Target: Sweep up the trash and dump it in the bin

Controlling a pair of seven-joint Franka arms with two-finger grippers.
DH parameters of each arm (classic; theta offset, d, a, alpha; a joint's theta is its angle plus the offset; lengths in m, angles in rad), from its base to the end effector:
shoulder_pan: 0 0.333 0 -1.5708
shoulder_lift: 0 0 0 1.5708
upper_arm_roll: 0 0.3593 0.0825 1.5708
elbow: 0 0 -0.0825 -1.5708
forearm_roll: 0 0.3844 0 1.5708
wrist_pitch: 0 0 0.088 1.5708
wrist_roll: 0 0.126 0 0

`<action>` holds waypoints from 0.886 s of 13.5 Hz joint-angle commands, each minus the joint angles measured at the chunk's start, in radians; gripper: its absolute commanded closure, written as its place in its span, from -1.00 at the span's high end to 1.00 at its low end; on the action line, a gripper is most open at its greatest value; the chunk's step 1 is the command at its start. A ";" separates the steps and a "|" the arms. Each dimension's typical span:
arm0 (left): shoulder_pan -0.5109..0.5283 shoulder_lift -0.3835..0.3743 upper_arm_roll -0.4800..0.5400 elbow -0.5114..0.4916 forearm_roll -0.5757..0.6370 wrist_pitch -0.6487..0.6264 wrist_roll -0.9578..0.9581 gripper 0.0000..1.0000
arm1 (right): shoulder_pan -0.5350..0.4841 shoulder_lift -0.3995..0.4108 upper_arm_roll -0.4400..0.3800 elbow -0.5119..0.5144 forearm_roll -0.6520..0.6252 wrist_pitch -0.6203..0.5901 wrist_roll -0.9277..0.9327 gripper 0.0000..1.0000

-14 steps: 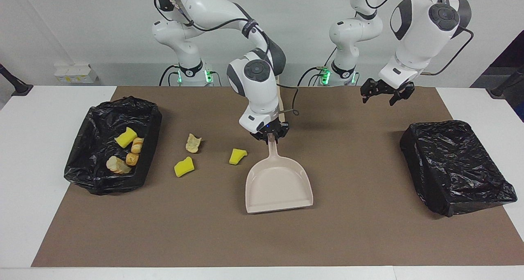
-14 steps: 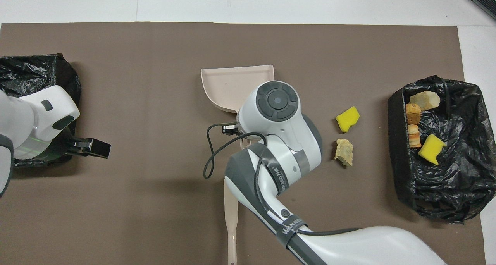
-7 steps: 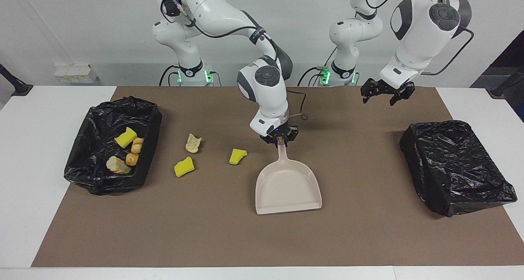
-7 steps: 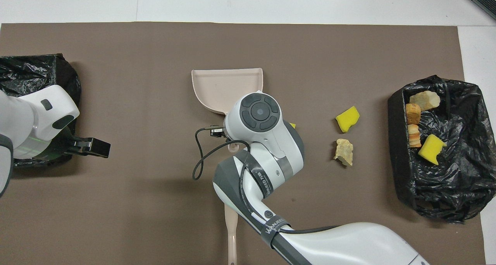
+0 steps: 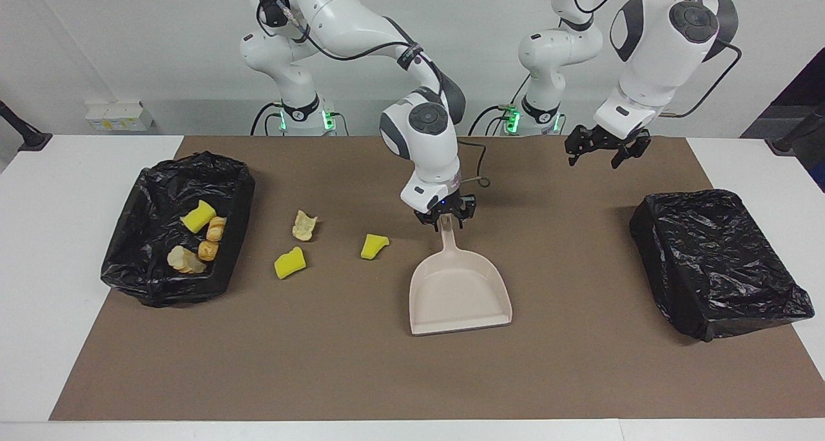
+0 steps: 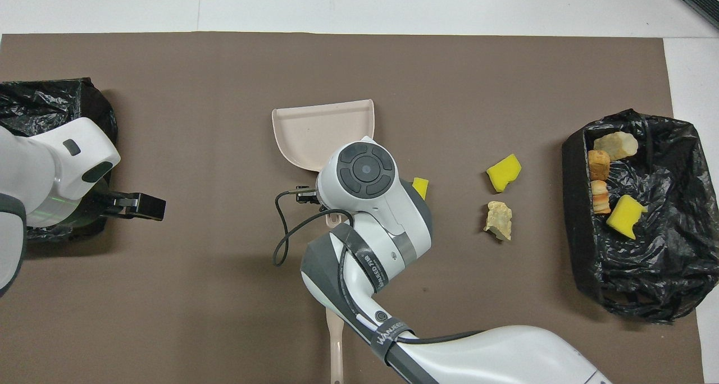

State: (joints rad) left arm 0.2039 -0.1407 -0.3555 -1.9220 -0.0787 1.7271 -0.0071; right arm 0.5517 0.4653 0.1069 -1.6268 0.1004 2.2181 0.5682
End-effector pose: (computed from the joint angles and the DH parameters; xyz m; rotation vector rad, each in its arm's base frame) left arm 0.4991 -0.0949 0.5653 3.1103 -0.1947 -0.1005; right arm 0.5670 0.4315 0.3853 -2.9606 -0.0304 -0.0430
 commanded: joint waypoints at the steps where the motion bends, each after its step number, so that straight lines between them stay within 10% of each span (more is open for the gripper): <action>1: -0.011 0.001 0.000 -0.014 0.013 0.048 -0.011 1.00 | -0.006 -0.077 -0.001 -0.005 0.021 -0.084 0.038 1.00; 5: -0.061 0.041 -0.002 -0.038 0.008 0.147 -0.014 1.00 | 0.028 -0.255 0.000 -0.126 0.051 -0.229 0.105 1.00; 12: -0.182 0.235 0.000 0.093 0.013 0.212 -0.124 1.00 | 0.226 -0.547 0.000 -0.640 0.214 -0.051 0.124 1.00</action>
State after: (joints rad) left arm 0.0752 0.0142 -0.3668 -1.9085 -0.0789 1.9368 -0.0665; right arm 0.7427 0.0238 0.1110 -2.1097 0.2831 2.1055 0.6754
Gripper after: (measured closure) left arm 0.000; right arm 0.000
